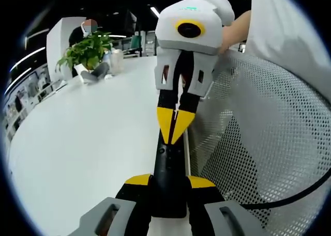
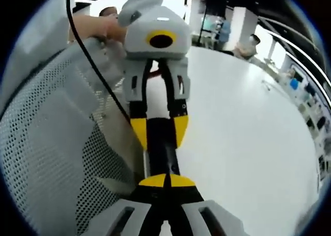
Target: Press the specified remote control buttons in sequence, fully releasing each button before pressing the next.
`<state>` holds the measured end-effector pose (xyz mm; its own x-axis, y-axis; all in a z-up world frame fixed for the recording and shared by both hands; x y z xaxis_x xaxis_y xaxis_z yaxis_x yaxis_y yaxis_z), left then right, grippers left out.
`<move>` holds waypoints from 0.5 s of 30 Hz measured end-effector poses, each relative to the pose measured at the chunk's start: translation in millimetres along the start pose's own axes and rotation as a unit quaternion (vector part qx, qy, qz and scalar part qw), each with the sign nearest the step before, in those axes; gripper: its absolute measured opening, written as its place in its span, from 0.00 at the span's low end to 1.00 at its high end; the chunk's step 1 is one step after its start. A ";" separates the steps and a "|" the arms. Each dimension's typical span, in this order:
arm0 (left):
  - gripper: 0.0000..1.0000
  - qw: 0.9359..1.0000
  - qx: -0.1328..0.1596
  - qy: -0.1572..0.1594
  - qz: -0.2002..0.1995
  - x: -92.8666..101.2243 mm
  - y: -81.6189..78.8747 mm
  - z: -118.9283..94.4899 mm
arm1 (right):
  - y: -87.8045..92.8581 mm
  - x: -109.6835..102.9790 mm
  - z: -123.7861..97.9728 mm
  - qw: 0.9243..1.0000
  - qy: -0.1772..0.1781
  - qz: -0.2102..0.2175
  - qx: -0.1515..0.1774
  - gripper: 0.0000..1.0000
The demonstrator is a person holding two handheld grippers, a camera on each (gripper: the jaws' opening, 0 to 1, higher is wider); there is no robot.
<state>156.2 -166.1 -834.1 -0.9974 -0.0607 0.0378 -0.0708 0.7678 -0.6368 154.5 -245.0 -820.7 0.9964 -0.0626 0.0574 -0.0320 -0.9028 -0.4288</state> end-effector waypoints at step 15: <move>0.25 1.000 -0.001 -0.001 0.000 0.3 0.5 0.1 | -0.5 -3.3 -0.3 0.998 0.006 0.056 -0.003 0.00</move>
<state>155.9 -165.8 -834.5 -0.9974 -0.0621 0.0368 -0.0713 0.7693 -0.6349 151.1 -244.4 -820.4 0.9856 -0.1678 0.0206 -0.1429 -0.8921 -0.4286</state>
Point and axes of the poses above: the point that each gripper's makers call its tool centre point, and the gripper's own axes: z roughly forward along the fingers, x roughly to its right, y roughly out of its underside, the point moved 4 cm from there along -z, roughly backward along the fingers, and after that the axes turned 10 degrees about -x, right-handed, at the moved point
